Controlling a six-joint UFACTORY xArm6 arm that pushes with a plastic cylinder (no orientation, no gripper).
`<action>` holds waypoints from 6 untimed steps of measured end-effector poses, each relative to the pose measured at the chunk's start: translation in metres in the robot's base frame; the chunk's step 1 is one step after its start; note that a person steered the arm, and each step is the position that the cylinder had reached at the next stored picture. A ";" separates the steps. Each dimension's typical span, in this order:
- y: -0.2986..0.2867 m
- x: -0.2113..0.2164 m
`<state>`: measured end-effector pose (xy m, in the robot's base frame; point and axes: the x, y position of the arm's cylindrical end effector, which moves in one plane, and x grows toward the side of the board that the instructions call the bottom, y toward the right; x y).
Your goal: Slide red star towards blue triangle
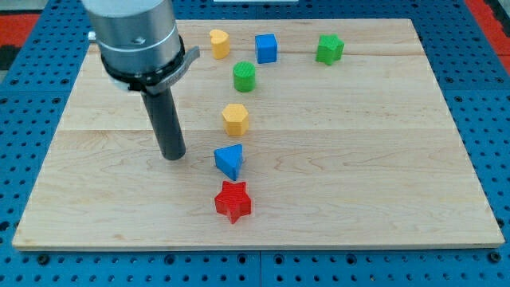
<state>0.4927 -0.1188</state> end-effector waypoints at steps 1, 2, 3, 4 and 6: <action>-0.019 0.037; -0.022 0.114; -0.009 0.126; 0.062 0.124; 0.131 0.102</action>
